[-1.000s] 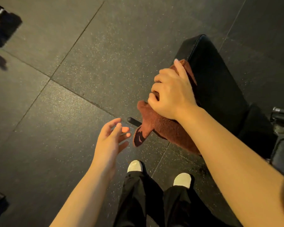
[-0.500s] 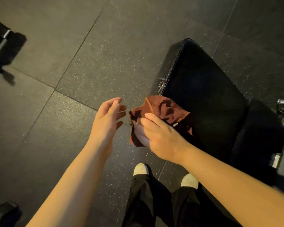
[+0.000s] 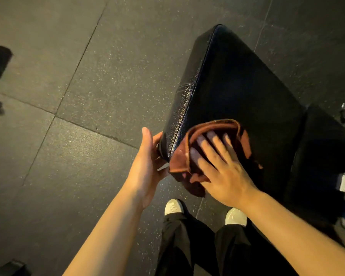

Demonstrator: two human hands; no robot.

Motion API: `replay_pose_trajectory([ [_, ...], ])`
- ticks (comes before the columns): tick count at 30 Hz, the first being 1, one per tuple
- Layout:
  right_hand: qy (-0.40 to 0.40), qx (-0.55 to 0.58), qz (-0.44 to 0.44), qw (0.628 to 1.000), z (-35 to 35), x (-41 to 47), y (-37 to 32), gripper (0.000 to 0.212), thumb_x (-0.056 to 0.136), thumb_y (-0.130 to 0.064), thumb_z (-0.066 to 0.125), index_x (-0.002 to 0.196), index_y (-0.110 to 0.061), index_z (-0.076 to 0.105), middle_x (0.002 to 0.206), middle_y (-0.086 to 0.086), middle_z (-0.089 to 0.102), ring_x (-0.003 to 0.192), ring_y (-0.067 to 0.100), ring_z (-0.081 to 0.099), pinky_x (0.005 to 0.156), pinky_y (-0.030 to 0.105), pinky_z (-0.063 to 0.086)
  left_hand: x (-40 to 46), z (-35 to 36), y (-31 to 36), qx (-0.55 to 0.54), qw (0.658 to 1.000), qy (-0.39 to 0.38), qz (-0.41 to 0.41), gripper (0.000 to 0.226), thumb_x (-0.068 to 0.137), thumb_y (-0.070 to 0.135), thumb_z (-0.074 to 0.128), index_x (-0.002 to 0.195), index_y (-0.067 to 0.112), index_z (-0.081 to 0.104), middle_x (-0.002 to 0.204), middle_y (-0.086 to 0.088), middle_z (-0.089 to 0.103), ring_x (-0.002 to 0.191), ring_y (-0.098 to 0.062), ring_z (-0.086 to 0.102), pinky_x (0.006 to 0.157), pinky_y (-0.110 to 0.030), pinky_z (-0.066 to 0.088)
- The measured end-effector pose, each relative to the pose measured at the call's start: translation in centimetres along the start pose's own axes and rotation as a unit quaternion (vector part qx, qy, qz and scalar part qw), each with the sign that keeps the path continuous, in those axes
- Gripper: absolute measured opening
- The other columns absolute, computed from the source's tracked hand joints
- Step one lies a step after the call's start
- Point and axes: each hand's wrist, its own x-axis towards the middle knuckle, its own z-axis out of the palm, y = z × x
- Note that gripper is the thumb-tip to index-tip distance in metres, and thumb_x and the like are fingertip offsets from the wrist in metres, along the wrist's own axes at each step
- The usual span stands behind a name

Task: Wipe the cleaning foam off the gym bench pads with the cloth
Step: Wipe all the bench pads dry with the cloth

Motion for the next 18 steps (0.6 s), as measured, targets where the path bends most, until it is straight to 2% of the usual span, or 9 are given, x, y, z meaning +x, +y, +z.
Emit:
replay_pose_trajectory([
  [2,0.041,0.046,0.018,0.998,-0.8,3.7,-1.9,0.059,0.089,-0.037,0.049,0.145,-0.019,0.036,0.153,0.01,0.029,0.144,0.033,0.017,0.117,0.056,0.009,-0.2,0.3,0.2,-0.032,0.999,-0.018,0.005,0.063,0.096,0.061,0.016,0.122,0.027,0.061,0.118,0.002,0.069,0.113,-0.012,0.062,0.092,-0.035,0.047],
  [4,0.066,0.067,0.04,0.995,-1.5,7.0,-3.1,0.045,0.092,-0.035,0.048,0.131,-0.016,0.056,0.148,0.006,0.042,0.142,0.03,0.027,0.116,0.058,0.011,-0.5,0.3,0.3,-0.051,0.998,-0.028,0.01,0.063,0.095,0.062,0.015,0.129,0.028,0.056,0.123,0.002,0.067,0.115,-0.012,0.062,0.091,-0.033,0.052],
  [6,0.074,0.073,0.065,0.992,-1.9,8.5,-3.5,0.042,0.094,-0.034,0.046,0.126,-0.013,0.062,0.143,0.005,0.05,0.14,0.026,0.033,0.117,0.055,0.011,-0.9,0.4,0.3,-0.04,0.999,-0.03,0.015,0.065,0.094,0.064,0.016,0.133,0.027,0.054,0.124,0.001,0.066,0.115,-0.013,0.062,0.091,-0.031,0.054],
  [7,0.078,0.078,0.076,0.991,-1.9,8.7,-3.5,0.042,0.095,-0.034,0.045,0.126,-0.012,0.062,0.141,0.006,0.051,0.139,0.024,0.035,0.117,0.054,0.012,-0.9,0.5,0.2,-0.023,0.999,-0.026,0.024,0.066,0.095,0.063,0.016,0.134,0.026,0.053,0.125,0.0,0.066,0.116,-0.013,0.061,0.097,-0.033,0.051],
  [9,0.091,0.085,0.093,0.988,-1.9,8.2,-3.3,0.043,0.096,-0.033,0.043,0.129,-0.011,0.06,0.142,0.007,0.05,0.139,0.023,0.035,0.117,0.051,0.015,-1.1,1.2,0.5,0.022,0.998,-0.008,0.058,0.06,0.098,0.058,0.019,0.135,0.024,0.053,0.126,0.002,0.065,0.118,-0.009,0.059,0.106,-0.035,0.042],
  [12,0.106,0.092,0.122,0.983,-1.5,6.6,-2.7,0.048,0.097,-0.032,0.039,0.141,-0.015,0.046,0.15,0.006,0.039,0.142,0.022,0.029,0.117,0.049,0.017,-1.3,1.7,0.8,0.095,0.986,0.048,0.132,0.055,0.093,0.059,0.028,0.129,0.027,0.057,0.122,0.01,0.066,0.115,-0.002,0.059,0.101,-0.033,0.042],
  [15,0.102,0.103,0.174,0.974,-0.2,3.5,-1.2,0.051,0.1,-0.033,0.027,0.148,-0.017,0.025,0.155,0.007,0.026,0.146,0.023,0.019,0.118,0.05,0.016,-0.1,1.7,1.1,0.164,0.971,0.044,0.17,0.054,0.095,0.06,0.03,0.135,0.03,0.052,0.135,0.012,0.057,0.126,-0.001,0.05,0.104,-0.028,0.039],
  [17,0.107,0.105,0.206,0.967,1.3,0.8,0.3,0.051,0.1,-0.032,0.025,0.149,-0.016,0.021,0.156,0.008,0.024,0.146,0.023,0.018,0.118,0.049,0.015,1.5,1.7,1.1,0.236,0.955,0.056,0.171,0.042,0.102,0.044,0.031,0.136,0.026,0.049,0.14,0.004,0.052,0.132,-0.01,0.046,0.101,-0.026,0.044],
  [18,0.102,0.089,0.219,0.966,2.0,-0.7,1.2,0.051,0.101,-0.032,0.024,0.15,-0.018,0.019,0.156,0.008,0.023,0.146,0.023,0.017,0.118,0.049,0.016,2.6,1.3,0.8,0.249,0.95,0.075,0.173,0.038,0.104,0.035,0.033,0.135,0.02,0.048,0.141,-0.003,0.051,0.135,-0.019,0.044,0.101,-0.031,0.042],
])
